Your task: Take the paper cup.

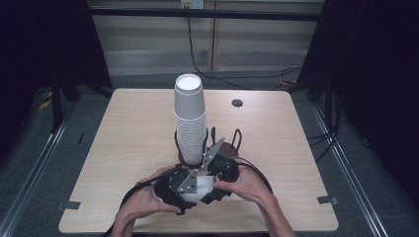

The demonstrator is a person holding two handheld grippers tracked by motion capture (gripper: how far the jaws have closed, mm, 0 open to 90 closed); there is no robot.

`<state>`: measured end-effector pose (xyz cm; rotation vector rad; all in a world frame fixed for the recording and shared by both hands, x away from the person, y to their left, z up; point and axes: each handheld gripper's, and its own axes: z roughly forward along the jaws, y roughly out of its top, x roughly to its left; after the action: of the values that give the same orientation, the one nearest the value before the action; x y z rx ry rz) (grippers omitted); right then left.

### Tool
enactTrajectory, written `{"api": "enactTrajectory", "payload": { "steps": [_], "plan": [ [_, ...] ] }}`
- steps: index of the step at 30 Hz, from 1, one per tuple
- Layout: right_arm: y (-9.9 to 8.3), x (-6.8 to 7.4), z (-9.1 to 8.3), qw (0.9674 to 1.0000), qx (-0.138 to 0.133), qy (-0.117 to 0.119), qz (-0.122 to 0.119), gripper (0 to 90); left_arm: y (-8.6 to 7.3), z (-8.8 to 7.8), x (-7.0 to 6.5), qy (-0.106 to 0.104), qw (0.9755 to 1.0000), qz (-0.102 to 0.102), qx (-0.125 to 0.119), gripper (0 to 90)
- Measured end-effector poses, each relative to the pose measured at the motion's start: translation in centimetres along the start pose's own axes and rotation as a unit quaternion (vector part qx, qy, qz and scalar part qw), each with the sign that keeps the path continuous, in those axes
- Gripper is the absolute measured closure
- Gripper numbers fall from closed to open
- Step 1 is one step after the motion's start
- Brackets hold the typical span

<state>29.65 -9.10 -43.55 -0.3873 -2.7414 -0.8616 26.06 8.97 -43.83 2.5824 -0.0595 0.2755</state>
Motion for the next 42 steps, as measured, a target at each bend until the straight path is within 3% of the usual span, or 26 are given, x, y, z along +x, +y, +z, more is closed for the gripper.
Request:
{"api": "enactTrajectory", "payload": {
  "steps": [9,10,11,12,18,23,25,26,42],
  "plan": [
    [0.3,0.1,0.2,1.0,-0.001,-0.001,-0.009,20.6,-0.1,-0.3,0.2,-0.002,1.0,0.003,-0.002,16.4],
    [0.3,0.1,0.1,0.9999,-0.003,-0.005,-0.01,21.4,-0.4,-0.2,0.2,-0.004,0.9997,-0.012,-0.02,16.2],
    [0.3,0.1,0.1,1.0,-0.003,-0.006,-0.007,21.7,-0.4,-0.2,0.2,-0.005,0.9996,-0.015,-0.024,16.1],
    [0.3,0.0,0.1,0.9999,-0.008,-0.006,-0.014,21.9,-0.4,-0.1,0.1,-0.005,0.9996,-0.014,-0.026,15.8],
    [0.1,0.2,-0.3,0.9999,-0.001,-0.012,0.0,22.4,-0.4,0.0,0.3,-0.003,0.9991,-0.014,-0.039,13.8],
    [0.2,0.3,-0.6,0.9998,-0.003,-0.018,-0.005,22.6,-0.4,-0.3,0.4,0.003,0.9987,-0.007,-0.051,12.9],
    [0.2,0.3,-0.6,0.9998,0.0,-0.018,-0.006,22.6,-0.4,-0.5,0.4,0.005,0.9982,-0.01,-0.059,12.9],
    [0.2,0.4,-0.6,0.9995,-0.005,-0.026,-0.014,22.6,-0.6,-0.8,0.6,0.003,0.9964,-0.02,-0.082,13.2],
    [0.2,0.5,-1.0,0.9993,-0.009,-0.036,-0.004,22.3,-1.2,-1.8,0.5,0.018,0.9927,-0.026,-0.116,13.7]
  ]
}}
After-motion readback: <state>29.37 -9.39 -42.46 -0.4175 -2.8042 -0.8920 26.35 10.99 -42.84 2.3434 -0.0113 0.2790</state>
